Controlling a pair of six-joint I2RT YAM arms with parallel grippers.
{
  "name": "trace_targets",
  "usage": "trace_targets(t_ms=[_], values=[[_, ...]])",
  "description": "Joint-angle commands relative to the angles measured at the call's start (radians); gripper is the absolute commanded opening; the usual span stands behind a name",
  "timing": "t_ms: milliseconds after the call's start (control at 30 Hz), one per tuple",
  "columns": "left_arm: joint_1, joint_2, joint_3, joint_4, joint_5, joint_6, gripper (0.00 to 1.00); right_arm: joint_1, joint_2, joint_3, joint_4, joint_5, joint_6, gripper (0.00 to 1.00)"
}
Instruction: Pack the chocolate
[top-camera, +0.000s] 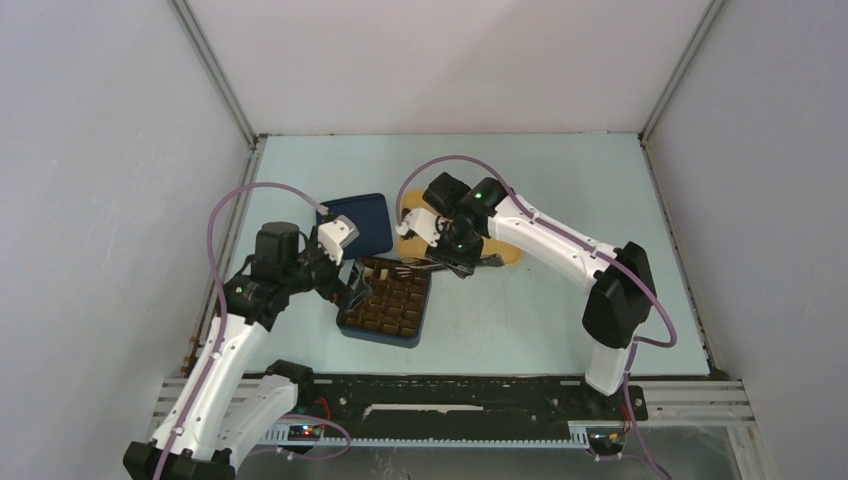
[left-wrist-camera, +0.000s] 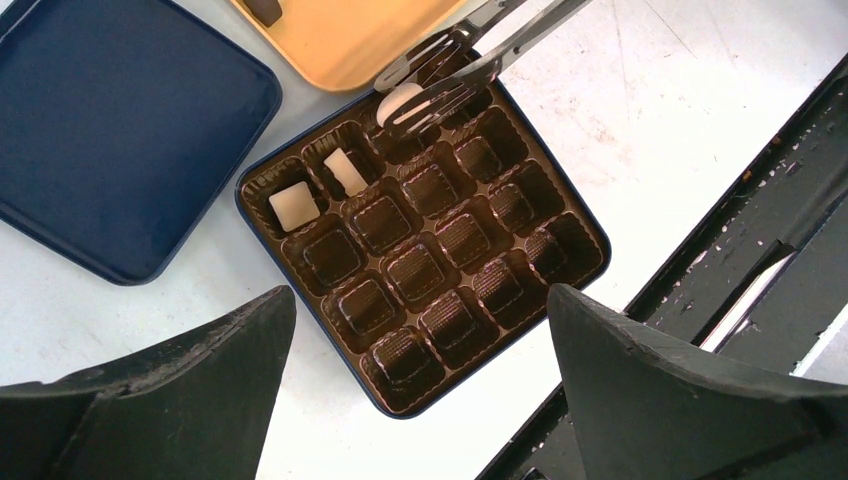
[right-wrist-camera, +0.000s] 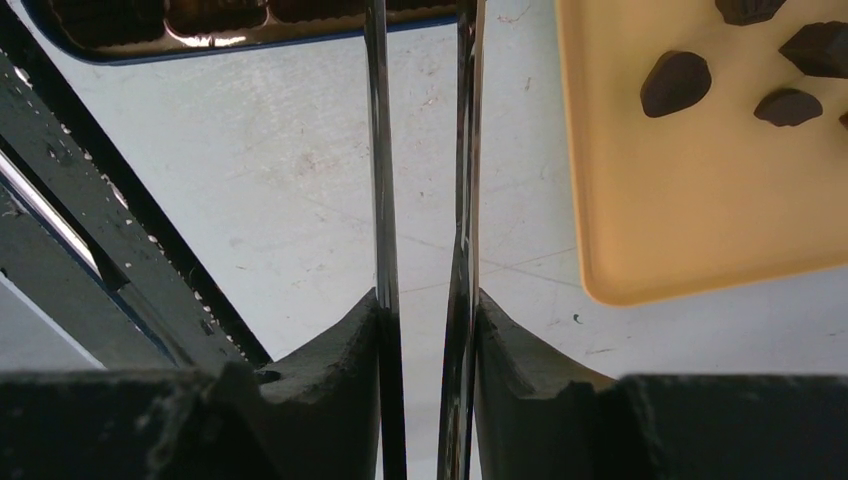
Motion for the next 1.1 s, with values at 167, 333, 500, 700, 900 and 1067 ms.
trace_targets(t_ms=[167, 333, 500, 700, 900, 1067], values=[[0.006, -0.023, -0.023, 0.030, 0.017, 0.010, 1.00, 0.018, 0.026, 0.088, -0.003, 0.011, 0.002, 0.38], [0.006, -0.032, -0.026, 0.031, 0.024, 0.009, 1.00, 0.018, 0.019, 0.098, -0.010, 0.024, -0.006, 0.40], [0.006, -0.038, -0.027, 0.031, 0.026, 0.009, 1.00, 0.017, 0.020, 0.125, -0.021, 0.023, -0.003, 0.40], [0.006, -0.050, -0.027, 0.028, 0.028, 0.013, 1.00, -0.044, 0.016, 0.175, 0.002, 0.045, -0.005, 0.37], [0.006, -0.060, -0.026, 0.025, 0.027, 0.014, 1.00, -0.156, 0.050, 0.234, 0.043, 0.075, 0.012, 0.36], [0.006, -0.068, -0.025, 0.022, 0.027, 0.010, 1.00, -0.209, 0.102, 0.241, 0.055, 0.087, 0.005, 0.39]])
